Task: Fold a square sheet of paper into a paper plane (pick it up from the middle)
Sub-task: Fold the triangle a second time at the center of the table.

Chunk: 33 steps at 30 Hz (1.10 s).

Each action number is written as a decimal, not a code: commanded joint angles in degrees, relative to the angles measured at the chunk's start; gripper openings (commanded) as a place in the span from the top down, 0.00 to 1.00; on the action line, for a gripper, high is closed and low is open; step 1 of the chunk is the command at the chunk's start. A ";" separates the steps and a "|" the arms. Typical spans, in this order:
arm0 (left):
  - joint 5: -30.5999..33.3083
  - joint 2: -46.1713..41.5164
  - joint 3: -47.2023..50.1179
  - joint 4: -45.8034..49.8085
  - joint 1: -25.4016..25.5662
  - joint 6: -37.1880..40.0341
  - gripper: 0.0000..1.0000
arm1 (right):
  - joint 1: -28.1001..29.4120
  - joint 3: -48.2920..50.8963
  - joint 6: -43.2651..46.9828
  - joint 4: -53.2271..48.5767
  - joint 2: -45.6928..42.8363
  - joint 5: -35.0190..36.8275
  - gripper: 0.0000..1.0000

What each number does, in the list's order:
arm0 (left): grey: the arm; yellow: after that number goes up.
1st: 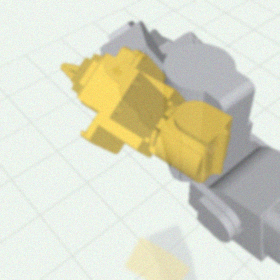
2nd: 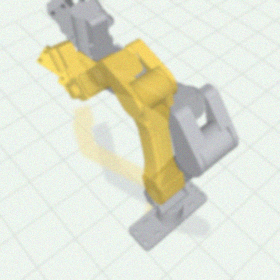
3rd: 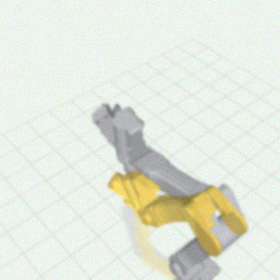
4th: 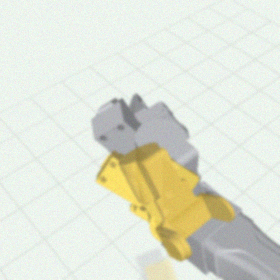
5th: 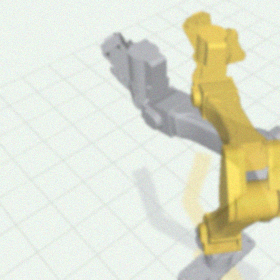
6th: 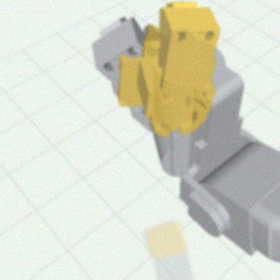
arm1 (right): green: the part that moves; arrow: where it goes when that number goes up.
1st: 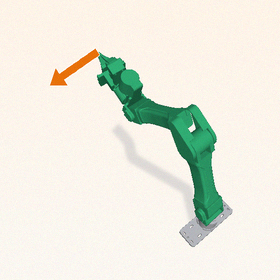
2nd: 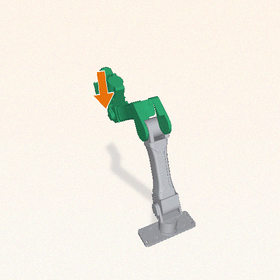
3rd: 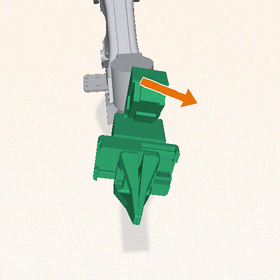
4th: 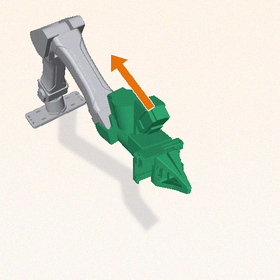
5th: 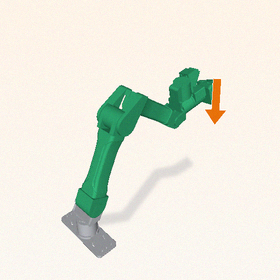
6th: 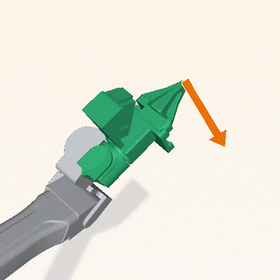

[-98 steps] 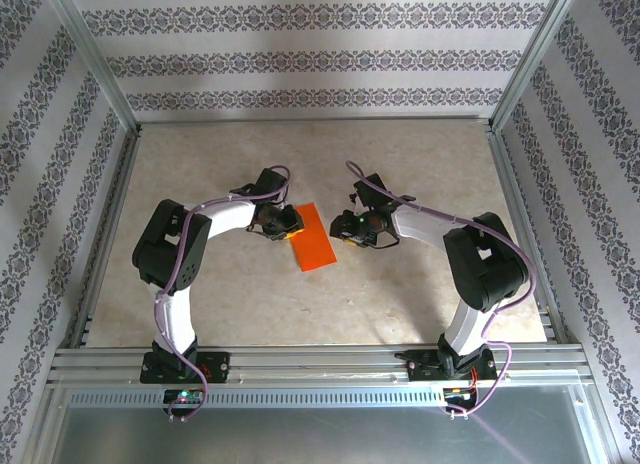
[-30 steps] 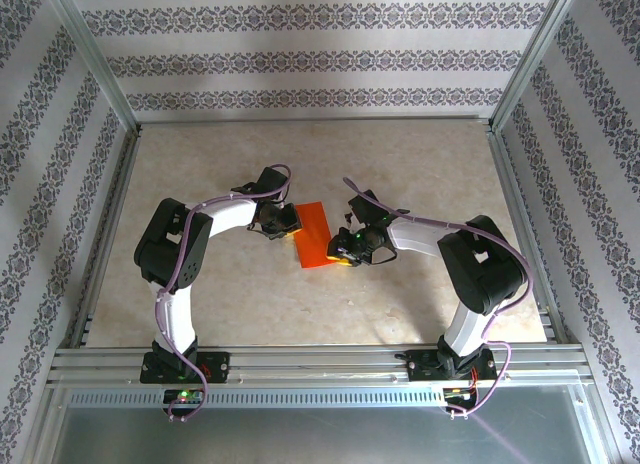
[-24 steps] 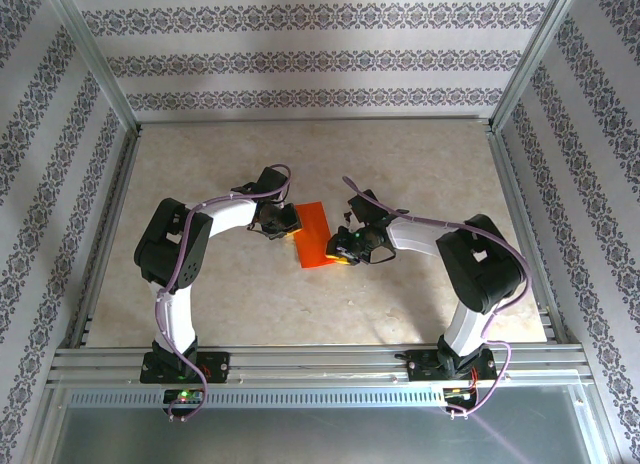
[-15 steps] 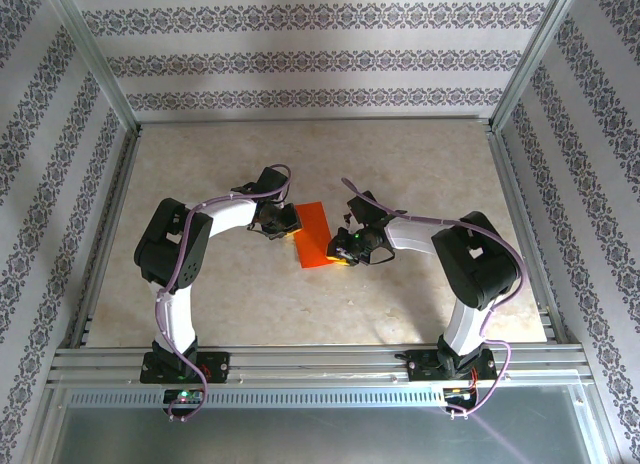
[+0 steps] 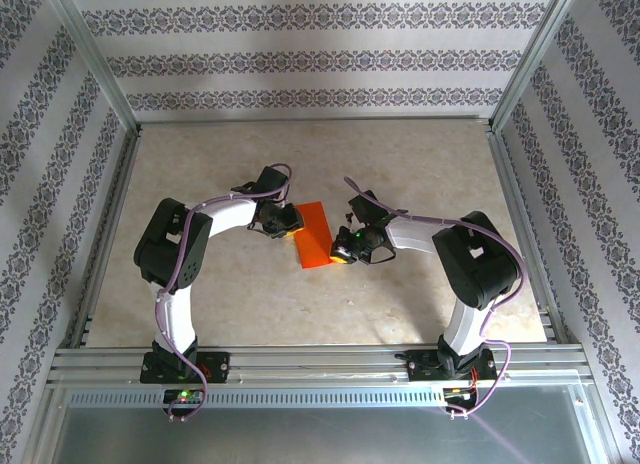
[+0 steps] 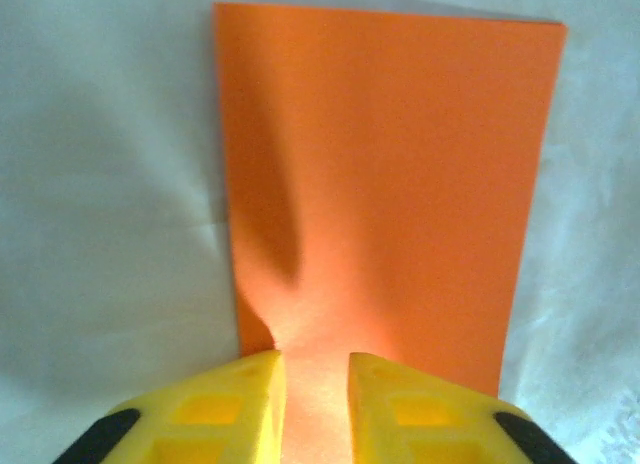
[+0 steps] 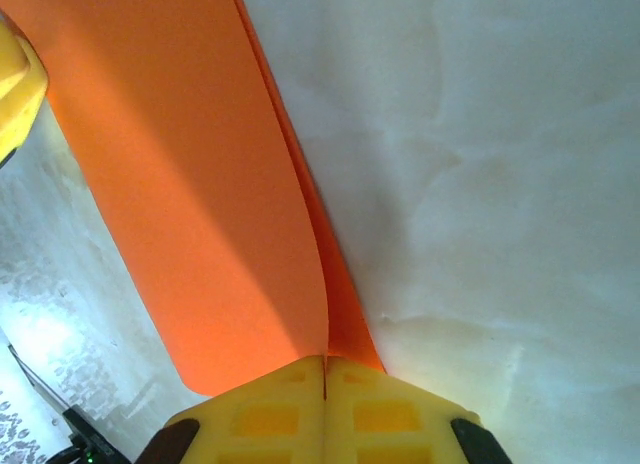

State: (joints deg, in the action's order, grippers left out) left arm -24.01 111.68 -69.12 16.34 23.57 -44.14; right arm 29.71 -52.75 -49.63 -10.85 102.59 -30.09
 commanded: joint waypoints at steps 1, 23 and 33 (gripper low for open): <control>-2.87 -4.04 -0.53 -2.84 0.08 1.69 0.71 | -0.62 0.48 -0.22 -0.59 -1.46 0.65 1.00; -8.47 -2.72 5.60 -21.11 3.42 -11.05 0.57 | -1.14 6.34 -7.43 -1.80 -9.86 4.07 1.00; -6.99 -0.75 5.00 -18.28 3.42 -9.79 0.67 | -1.24 6.04 -8.59 -1.98 -9.82 3.83 1.00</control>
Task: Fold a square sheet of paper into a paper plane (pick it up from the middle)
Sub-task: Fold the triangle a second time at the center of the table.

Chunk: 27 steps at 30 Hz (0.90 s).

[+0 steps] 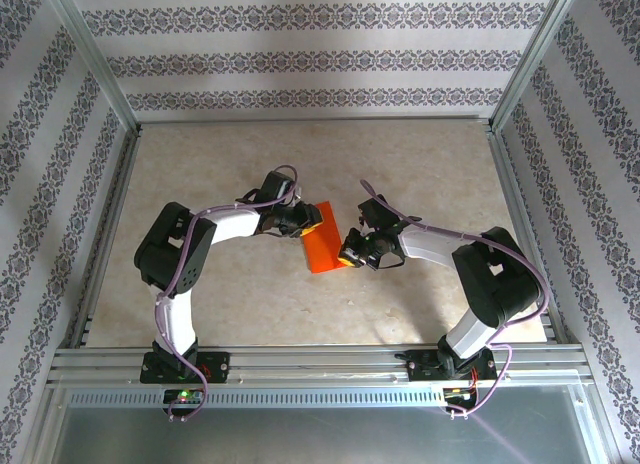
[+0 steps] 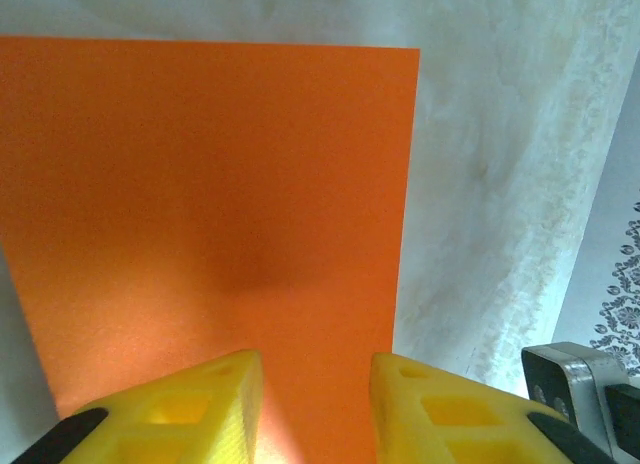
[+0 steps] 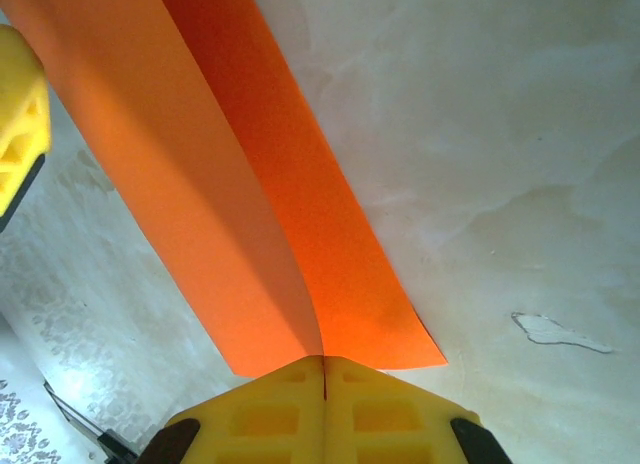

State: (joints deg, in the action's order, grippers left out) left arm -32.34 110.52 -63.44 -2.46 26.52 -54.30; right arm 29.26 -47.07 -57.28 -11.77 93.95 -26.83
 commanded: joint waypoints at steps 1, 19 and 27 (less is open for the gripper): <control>1.59 0.29 -0.71 1.22 0.53 0.78 0.67 | -0.78 0.31 -0.92 -1.23 -1.14 0.59 1.00; 6.52 1.11 -1.78 7.26 0.51 5.40 0.73 | -0.70 -1.74 0.59 -2.99 -0.96 -1.83 1.00; 6.59 2.60 -2.56 9.29 0.46 6.25 0.76 | 0.14 -5.01 3.70 -1.95 -0.47 -4.30 1.00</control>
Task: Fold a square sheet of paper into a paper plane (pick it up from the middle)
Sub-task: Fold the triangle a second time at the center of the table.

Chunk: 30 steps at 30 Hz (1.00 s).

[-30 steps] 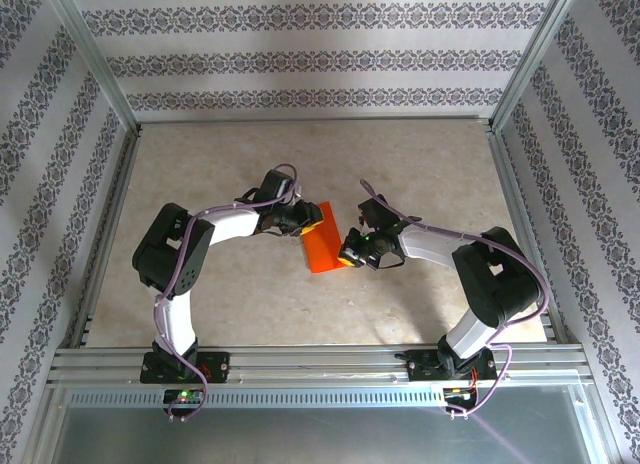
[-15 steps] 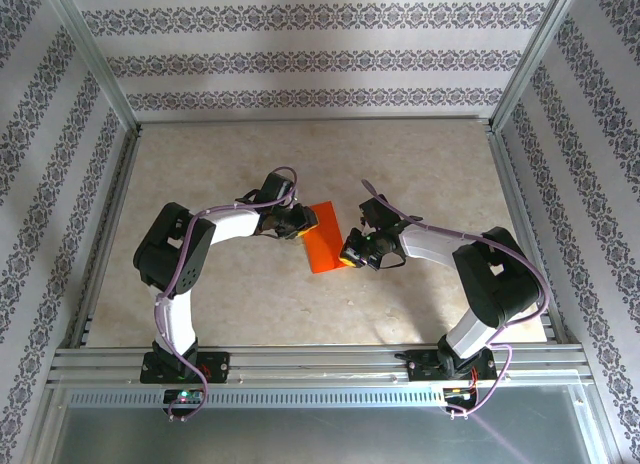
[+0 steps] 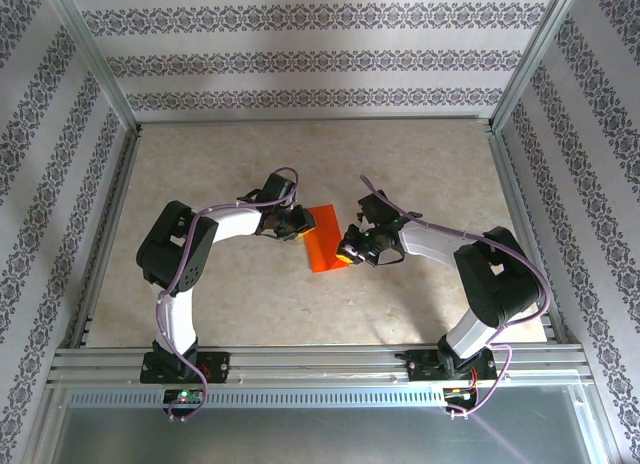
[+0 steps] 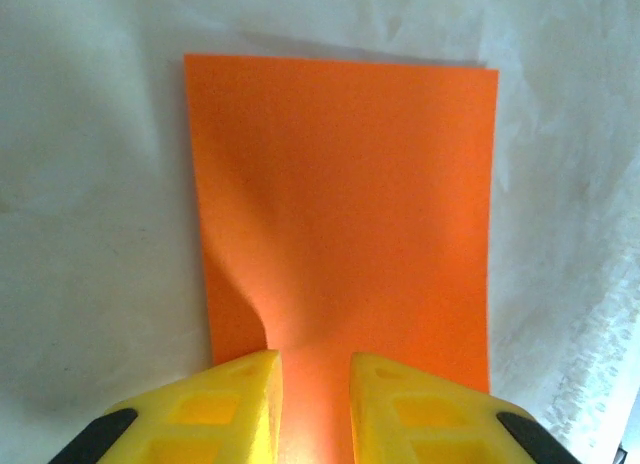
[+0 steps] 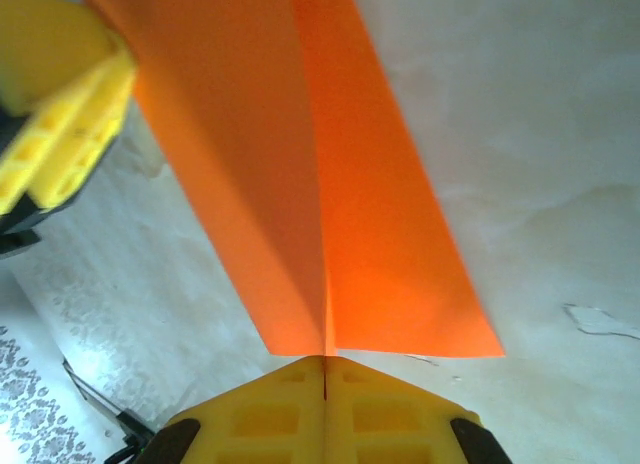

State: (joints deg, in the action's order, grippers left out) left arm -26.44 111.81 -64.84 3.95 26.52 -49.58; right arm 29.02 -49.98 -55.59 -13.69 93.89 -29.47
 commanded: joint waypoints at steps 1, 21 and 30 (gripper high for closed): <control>0.60 1.46 -1.15 3.10 0.46 1.58 0.76 | 0.56 -2.67 2.43 0.12 0.16 -1.98 1.00; 1.75 2.36 -1.23 5.22 0.46 2.47 0.81 | 3.19 -10.23 4.41 7.10 12.13 -4.02 1.00; 1.90 2.81 -0.98 5.48 0.46 2.47 0.82 | 3.15 -9.74 2.28 10.67 14.19 -2.83 1.00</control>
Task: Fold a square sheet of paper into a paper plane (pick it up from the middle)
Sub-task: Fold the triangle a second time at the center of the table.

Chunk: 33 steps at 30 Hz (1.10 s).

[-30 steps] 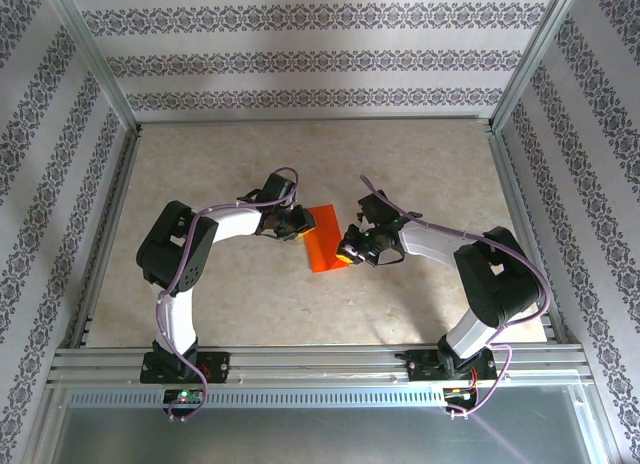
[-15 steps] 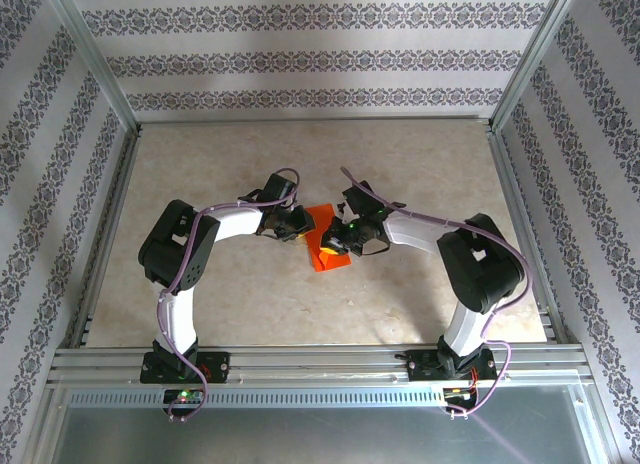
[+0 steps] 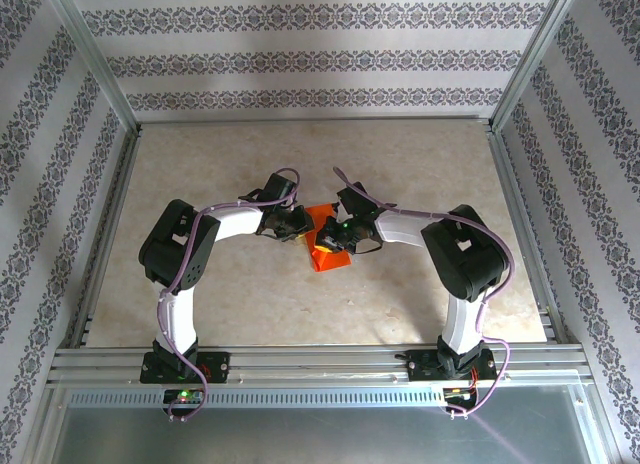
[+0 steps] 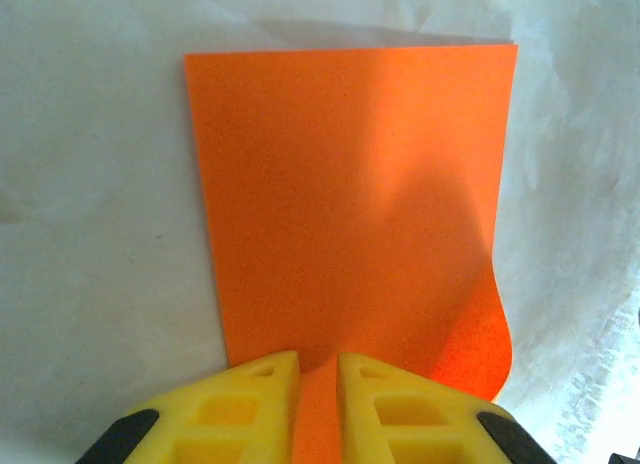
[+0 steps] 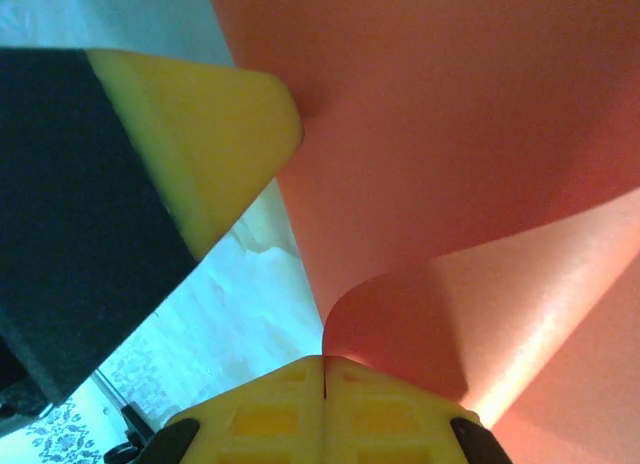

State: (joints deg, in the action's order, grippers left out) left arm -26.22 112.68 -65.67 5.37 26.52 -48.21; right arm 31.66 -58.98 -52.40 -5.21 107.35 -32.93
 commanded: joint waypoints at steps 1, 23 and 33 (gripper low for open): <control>1.67 2.04 -0.09 4.04 0.49 1.10 0.82 | 0.51 -0.76 -1.05 2.32 0.88 0.74 1.00; 1.61 2.03 0.71 3.57 0.47 0.85 0.82 | 0.55 -0.17 -2.31 3.35 2.61 4.01 1.00; 1.63 1.95 0.96 3.35 0.48 0.70 0.82 | 0.68 -0.18 -2.73 4.73 3.39 3.04 1.00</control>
State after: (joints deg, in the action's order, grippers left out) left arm -26.06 112.75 -65.65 5.37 26.52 -48.21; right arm 31.68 -58.98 -54.33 -1.67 109.58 -30.28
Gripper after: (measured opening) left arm 0.180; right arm 0.046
